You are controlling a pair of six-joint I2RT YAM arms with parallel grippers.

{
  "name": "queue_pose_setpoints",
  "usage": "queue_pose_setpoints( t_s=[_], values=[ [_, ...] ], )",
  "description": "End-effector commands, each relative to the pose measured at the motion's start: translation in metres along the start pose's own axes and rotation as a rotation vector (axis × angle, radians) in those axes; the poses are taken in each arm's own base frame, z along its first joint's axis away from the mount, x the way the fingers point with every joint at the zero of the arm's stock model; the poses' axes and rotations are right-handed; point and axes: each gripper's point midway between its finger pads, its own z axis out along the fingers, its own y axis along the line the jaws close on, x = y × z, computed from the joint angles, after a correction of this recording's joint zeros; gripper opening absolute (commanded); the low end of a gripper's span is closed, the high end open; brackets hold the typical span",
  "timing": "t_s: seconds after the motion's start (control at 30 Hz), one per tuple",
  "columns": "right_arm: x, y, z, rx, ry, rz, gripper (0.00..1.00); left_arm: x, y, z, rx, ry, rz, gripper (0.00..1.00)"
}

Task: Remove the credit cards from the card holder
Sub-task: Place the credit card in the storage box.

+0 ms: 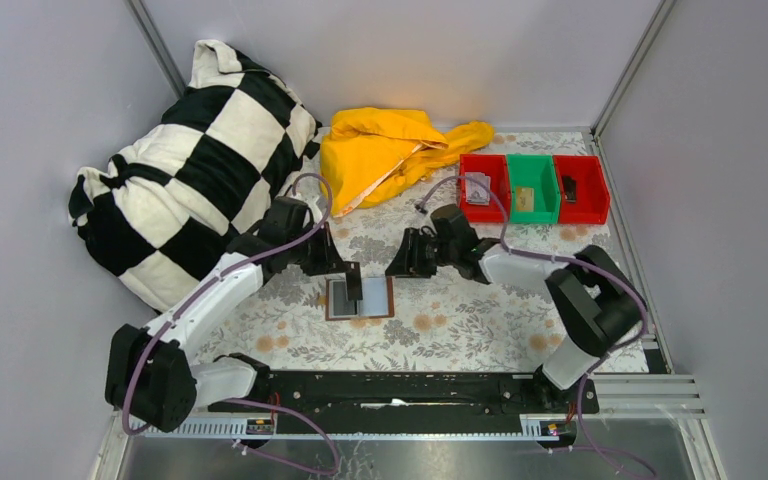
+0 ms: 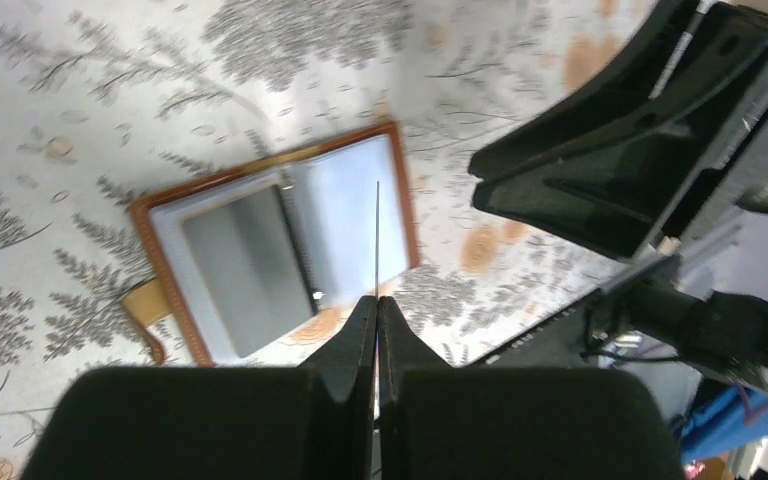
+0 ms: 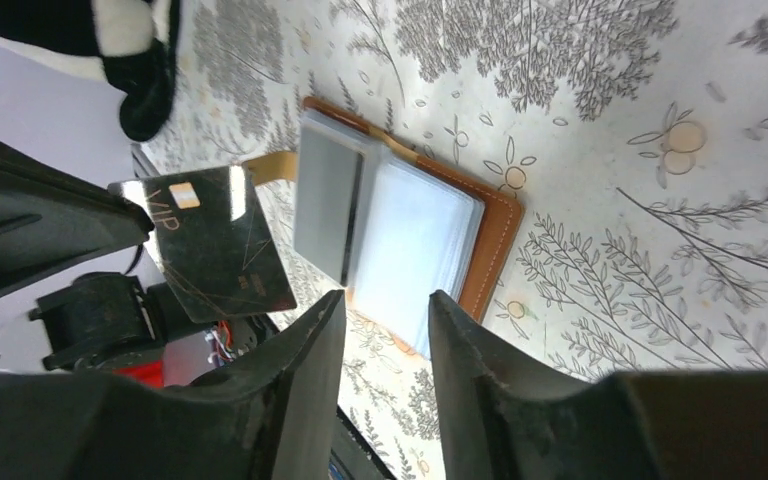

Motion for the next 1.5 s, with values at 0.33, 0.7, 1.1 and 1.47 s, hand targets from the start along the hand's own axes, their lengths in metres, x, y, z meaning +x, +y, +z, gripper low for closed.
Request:
queue_pose_setpoints(
  t_s=[0.33, 0.7, 1.1, 1.47],
  values=[
    [-0.035, 0.083, -0.105, -0.384, -0.248, -0.105, 0.71, -0.014, -0.111, -0.071, 0.558, -0.075, 0.237, 0.0],
    [-0.008, 0.117, -0.125, -0.756, -0.176, -0.032, 0.72, -0.014, -0.125, -0.073, 0.657, -0.06, 0.217, 0.0],
    [0.009, 0.152, -0.129, -0.968, -0.059, -0.041, 0.56, -0.012, -0.122, -0.069, 0.656, -0.058, 0.186, 0.0],
    [0.009, 0.156, -0.126, -0.963, -0.05, -0.02, 0.0, -0.01, -0.116, -0.062, 0.629, -0.043, 0.175, 0.0]
  ],
)
